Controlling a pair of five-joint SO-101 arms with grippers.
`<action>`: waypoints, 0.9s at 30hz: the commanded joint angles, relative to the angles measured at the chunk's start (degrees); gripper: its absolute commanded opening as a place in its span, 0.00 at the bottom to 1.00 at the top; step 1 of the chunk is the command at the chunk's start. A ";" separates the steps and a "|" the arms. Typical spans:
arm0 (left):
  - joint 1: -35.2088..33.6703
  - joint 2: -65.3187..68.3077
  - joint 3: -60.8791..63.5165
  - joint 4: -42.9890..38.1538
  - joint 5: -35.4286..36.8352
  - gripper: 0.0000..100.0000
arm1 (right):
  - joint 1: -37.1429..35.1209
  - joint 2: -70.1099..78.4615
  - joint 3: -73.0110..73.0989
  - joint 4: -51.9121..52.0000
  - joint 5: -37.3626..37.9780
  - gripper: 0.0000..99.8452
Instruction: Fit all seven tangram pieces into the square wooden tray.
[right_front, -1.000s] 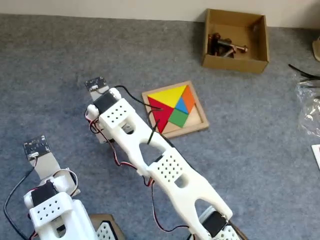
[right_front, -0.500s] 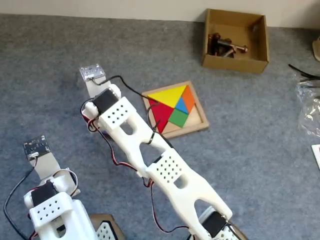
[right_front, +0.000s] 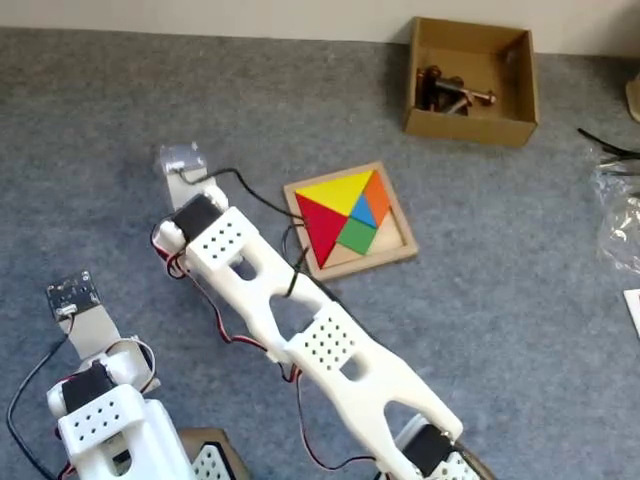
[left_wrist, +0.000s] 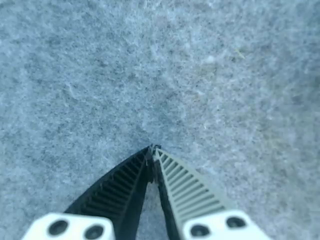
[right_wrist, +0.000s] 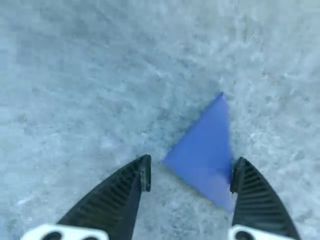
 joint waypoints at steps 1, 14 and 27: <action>-0.92 -0.22 -0.04 0.62 0.53 0.00 | -0.40 -0.75 -1.54 -0.75 -0.18 0.25; -0.92 -0.22 -0.04 0.62 0.53 0.00 | -0.22 -0.31 -2.33 -0.75 -0.09 0.24; -0.92 -0.22 -0.04 0.62 0.53 0.00 | -0.13 -0.22 -2.33 -1.01 0.00 0.18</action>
